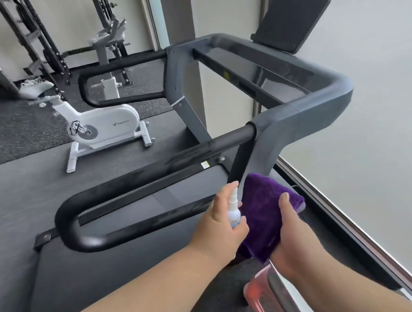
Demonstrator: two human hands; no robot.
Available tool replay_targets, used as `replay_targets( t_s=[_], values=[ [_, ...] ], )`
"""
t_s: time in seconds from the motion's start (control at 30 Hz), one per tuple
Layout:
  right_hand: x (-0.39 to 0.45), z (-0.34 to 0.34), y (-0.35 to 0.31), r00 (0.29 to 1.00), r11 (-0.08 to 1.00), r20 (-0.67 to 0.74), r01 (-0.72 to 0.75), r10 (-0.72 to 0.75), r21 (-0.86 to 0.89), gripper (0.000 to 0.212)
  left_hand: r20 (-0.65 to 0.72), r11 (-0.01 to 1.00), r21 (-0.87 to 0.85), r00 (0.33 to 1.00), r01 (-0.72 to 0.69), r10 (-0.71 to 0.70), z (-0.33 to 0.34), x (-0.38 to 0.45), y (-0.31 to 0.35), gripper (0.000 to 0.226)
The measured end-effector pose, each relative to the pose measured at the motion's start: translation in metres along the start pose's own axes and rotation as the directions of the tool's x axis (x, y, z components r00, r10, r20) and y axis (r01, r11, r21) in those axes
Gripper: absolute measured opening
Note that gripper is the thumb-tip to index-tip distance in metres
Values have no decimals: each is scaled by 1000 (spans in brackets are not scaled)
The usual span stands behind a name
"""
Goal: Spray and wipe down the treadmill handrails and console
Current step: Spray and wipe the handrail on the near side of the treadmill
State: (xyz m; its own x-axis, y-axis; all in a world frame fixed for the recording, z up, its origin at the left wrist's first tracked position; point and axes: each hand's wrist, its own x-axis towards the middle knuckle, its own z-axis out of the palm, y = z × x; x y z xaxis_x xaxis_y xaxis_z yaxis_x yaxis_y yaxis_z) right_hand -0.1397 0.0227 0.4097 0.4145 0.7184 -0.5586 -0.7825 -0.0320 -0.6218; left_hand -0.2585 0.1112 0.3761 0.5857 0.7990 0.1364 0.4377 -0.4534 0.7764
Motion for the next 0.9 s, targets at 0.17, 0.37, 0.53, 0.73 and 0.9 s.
replay_targets(
  t_s=[0.17, 0.37, 0.53, 0.73, 0.9],
  values=[
    [3, 60, 20, 973, 976, -71, 218, -218, -9, 47, -45, 996, -66, 997, -64, 61, -48, 5, -11, 75],
    [17, 123, 3, 686, 653, -118, 605, -718, -456, 52, -105, 973, -154, 982, -169, 154, -96, 8, -31, 82],
    [72, 138, -22, 568, -21, 449, 604, -690, -797, 57, -183, 972, -164, 973, -170, 139, -109, 13, -39, 81],
    [98, 122, -17, 585, -495, 595, 345, -551, -797, 59, -252, 980, -116, 959, -161, 128, -106, 23, -40, 92],
    [94, 95, -27, 557, -678, 743, 385, -370, -626, 62, -335, 986, -81, 935, -148, 113, -93, 31, -22, 93]
  ],
)
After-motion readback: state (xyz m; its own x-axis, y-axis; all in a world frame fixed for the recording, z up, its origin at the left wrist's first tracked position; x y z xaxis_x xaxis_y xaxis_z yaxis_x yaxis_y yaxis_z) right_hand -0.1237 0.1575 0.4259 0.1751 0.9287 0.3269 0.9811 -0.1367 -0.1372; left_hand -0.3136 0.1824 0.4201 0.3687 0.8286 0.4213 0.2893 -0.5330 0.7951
